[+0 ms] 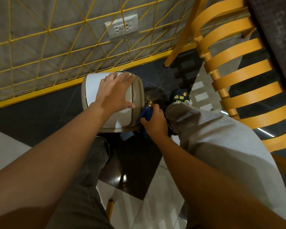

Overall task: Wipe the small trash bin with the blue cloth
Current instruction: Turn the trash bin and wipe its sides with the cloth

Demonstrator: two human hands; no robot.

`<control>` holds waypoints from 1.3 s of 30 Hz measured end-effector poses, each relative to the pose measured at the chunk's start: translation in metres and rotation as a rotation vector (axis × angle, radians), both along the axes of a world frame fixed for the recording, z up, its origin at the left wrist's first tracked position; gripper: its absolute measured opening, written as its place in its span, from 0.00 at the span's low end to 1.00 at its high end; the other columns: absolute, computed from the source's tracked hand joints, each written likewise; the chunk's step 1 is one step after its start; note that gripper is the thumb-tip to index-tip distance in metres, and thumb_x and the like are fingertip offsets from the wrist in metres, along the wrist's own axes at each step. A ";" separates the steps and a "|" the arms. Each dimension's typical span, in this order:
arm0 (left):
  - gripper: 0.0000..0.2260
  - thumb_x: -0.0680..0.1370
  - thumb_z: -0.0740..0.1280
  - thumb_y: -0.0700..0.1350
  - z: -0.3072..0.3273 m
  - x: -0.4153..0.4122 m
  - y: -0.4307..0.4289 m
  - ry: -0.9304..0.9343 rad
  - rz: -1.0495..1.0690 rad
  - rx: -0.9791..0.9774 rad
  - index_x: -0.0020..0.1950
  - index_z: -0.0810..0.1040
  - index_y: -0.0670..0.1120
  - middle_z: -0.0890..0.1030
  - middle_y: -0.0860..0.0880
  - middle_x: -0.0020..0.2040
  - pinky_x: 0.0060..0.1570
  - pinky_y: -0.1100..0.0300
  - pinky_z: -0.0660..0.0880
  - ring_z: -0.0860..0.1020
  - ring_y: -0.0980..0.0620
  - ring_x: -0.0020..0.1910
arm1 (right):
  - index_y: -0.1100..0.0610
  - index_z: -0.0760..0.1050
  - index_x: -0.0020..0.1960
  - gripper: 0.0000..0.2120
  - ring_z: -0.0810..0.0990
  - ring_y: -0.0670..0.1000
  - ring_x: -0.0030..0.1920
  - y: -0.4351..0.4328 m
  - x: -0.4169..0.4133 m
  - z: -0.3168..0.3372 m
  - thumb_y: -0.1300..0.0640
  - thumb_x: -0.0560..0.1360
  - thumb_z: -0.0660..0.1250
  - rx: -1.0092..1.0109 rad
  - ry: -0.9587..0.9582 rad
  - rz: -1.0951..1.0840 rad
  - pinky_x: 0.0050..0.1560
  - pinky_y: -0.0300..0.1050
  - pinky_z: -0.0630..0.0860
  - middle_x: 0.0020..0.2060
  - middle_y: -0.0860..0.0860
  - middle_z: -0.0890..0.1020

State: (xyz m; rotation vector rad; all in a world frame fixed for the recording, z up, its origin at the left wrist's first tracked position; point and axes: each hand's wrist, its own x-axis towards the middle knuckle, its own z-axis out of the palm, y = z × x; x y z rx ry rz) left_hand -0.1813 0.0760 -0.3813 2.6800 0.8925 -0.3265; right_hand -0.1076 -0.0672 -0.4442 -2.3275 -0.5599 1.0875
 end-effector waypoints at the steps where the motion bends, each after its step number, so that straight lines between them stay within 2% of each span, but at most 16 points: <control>1: 0.42 0.65 0.74 0.57 0.000 0.000 0.000 0.004 -0.002 0.004 0.73 0.59 0.47 0.63 0.47 0.74 0.65 0.44 0.63 0.61 0.41 0.71 | 0.55 0.65 0.63 0.24 0.74 0.58 0.59 0.004 0.008 -0.001 0.57 0.70 0.70 -0.008 -0.015 0.067 0.57 0.55 0.74 0.60 0.56 0.73; 5: 0.42 0.66 0.73 0.58 -0.001 0.001 0.002 0.023 -0.006 0.023 0.74 0.58 0.47 0.62 0.47 0.74 0.65 0.44 0.63 0.61 0.41 0.71 | 0.54 0.65 0.60 0.23 0.75 0.58 0.56 0.022 0.036 -0.003 0.54 0.69 0.70 -0.054 -0.019 0.245 0.54 0.56 0.75 0.57 0.56 0.74; 8: 0.42 0.66 0.74 0.57 -0.001 0.001 0.001 0.022 -0.002 0.017 0.74 0.59 0.47 0.63 0.47 0.74 0.65 0.45 0.63 0.61 0.41 0.71 | 0.54 0.65 0.62 0.24 0.75 0.60 0.57 0.038 0.046 -0.002 0.54 0.70 0.70 -0.035 -0.066 0.294 0.56 0.60 0.74 0.58 0.57 0.74; 11: 0.42 0.66 0.73 0.57 -0.001 0.001 0.001 0.028 0.007 0.007 0.74 0.59 0.48 0.62 0.48 0.74 0.65 0.44 0.62 0.60 0.41 0.71 | 0.54 0.65 0.62 0.24 0.74 0.62 0.58 0.054 0.056 -0.002 0.54 0.71 0.70 -0.027 -0.123 0.319 0.54 0.59 0.75 0.60 0.58 0.73; 14: 0.42 0.66 0.73 0.57 -0.001 0.002 0.001 0.047 0.017 0.009 0.74 0.57 0.48 0.62 0.48 0.74 0.66 0.44 0.62 0.59 0.41 0.72 | 0.54 0.64 0.62 0.23 0.74 0.62 0.59 0.069 0.064 -0.001 0.54 0.71 0.69 -0.019 -0.154 0.319 0.55 0.60 0.74 0.61 0.58 0.72; 17: 0.42 0.66 0.73 0.57 0.000 0.004 0.000 0.061 0.019 0.019 0.74 0.57 0.48 0.62 0.48 0.74 0.66 0.44 0.62 0.59 0.42 0.72 | 0.55 0.64 0.63 0.23 0.74 0.61 0.59 0.070 0.066 -0.002 0.56 0.72 0.69 -0.021 -0.099 0.288 0.56 0.57 0.74 0.61 0.59 0.72; 25: 0.41 0.66 0.73 0.56 0.000 0.004 -0.001 0.061 0.039 0.006 0.74 0.57 0.49 0.61 0.48 0.75 0.66 0.44 0.61 0.58 0.42 0.72 | 0.56 0.64 0.64 0.24 0.74 0.58 0.60 0.020 0.033 -0.013 0.57 0.71 0.69 0.020 0.011 0.175 0.54 0.50 0.71 0.61 0.58 0.73; 33: 0.41 0.68 0.72 0.56 -0.003 0.000 0.000 0.054 0.016 0.007 0.75 0.56 0.49 0.59 0.49 0.76 0.68 0.44 0.59 0.57 0.41 0.73 | 0.56 0.67 0.61 0.22 0.75 0.59 0.57 0.056 0.056 -0.012 0.57 0.70 0.71 0.027 -0.083 0.241 0.51 0.52 0.73 0.58 0.58 0.75; 36: 0.42 0.68 0.71 0.58 -0.004 0.002 -0.001 0.083 -0.008 0.054 0.75 0.54 0.48 0.59 0.50 0.76 0.69 0.43 0.59 0.58 0.40 0.73 | 0.55 0.67 0.61 0.22 0.75 0.60 0.58 0.078 0.072 -0.008 0.56 0.70 0.71 -0.025 -0.136 0.334 0.49 0.53 0.73 0.59 0.58 0.75; 39: 0.43 0.67 0.71 0.59 -0.004 0.006 -0.001 0.104 -0.034 0.091 0.75 0.54 0.48 0.59 0.50 0.76 0.68 0.43 0.61 0.59 0.40 0.72 | 0.54 0.66 0.62 0.23 0.74 0.61 0.59 0.101 0.086 0.000 0.54 0.71 0.70 -0.090 -0.237 0.469 0.51 0.56 0.73 0.60 0.58 0.74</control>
